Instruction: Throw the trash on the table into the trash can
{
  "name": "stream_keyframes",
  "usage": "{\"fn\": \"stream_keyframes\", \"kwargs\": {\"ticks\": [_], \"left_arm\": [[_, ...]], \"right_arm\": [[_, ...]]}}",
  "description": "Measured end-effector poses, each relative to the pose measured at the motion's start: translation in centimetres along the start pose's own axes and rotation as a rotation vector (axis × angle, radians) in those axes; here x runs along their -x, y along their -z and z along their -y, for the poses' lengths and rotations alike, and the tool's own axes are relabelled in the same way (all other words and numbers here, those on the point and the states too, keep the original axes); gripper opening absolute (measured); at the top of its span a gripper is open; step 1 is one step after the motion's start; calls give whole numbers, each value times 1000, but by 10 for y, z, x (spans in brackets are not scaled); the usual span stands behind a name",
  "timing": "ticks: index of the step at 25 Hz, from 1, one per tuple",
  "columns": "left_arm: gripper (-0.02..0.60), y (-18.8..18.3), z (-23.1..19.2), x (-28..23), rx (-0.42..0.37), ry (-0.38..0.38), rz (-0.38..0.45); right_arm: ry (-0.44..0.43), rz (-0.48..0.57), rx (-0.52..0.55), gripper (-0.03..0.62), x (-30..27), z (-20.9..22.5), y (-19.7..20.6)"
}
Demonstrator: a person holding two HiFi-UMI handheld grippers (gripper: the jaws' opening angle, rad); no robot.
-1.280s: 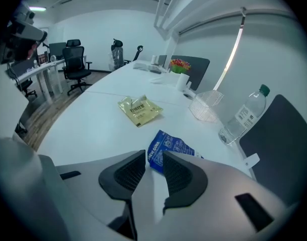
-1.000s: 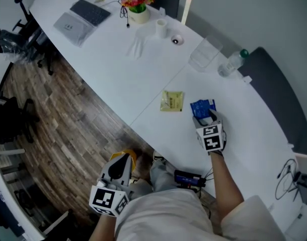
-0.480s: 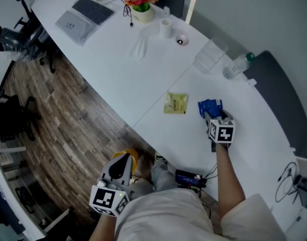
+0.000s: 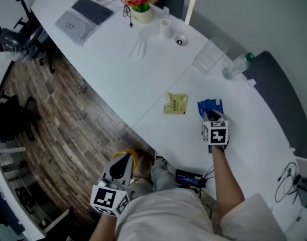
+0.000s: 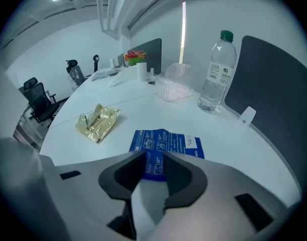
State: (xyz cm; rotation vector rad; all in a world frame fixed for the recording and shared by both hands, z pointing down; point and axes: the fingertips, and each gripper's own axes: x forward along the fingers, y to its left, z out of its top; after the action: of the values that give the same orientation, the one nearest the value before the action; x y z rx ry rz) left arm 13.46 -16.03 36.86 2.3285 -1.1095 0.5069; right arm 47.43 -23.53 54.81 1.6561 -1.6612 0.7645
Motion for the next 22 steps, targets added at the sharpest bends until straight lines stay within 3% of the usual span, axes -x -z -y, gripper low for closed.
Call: {"fn": "stream_keyframes", "kwargs": {"ticks": [2,4,7,12,14,16,17,22], "left_arm": [[0,0,-2,2,1,-4,0],[0,0,-5,4,4,-13,1],[0,2,-7,6,6,-22,-2],[0,3,-5,5,3,-22,0],[0,4,-5,5,3,-22,-2],[0,4,-3,5,2,-20,-2],[0,4,-2,5,1,-19,-2],[0,3,-2,9,-6,-19,4]], "right_arm": [[10,38,-20,260,9,3,-4],[26,72,-61,298,14,14,-8],[26,15,-101,342,6,27,4],[9,-10,-130,350,-2,32,11],[2,-7,-120,319,-2,28,10],[4,-1,-108,159,-1,24,10],[8,3,-99,124,0,22,10],[-21,63,-100,52,13,12,-5]]}}
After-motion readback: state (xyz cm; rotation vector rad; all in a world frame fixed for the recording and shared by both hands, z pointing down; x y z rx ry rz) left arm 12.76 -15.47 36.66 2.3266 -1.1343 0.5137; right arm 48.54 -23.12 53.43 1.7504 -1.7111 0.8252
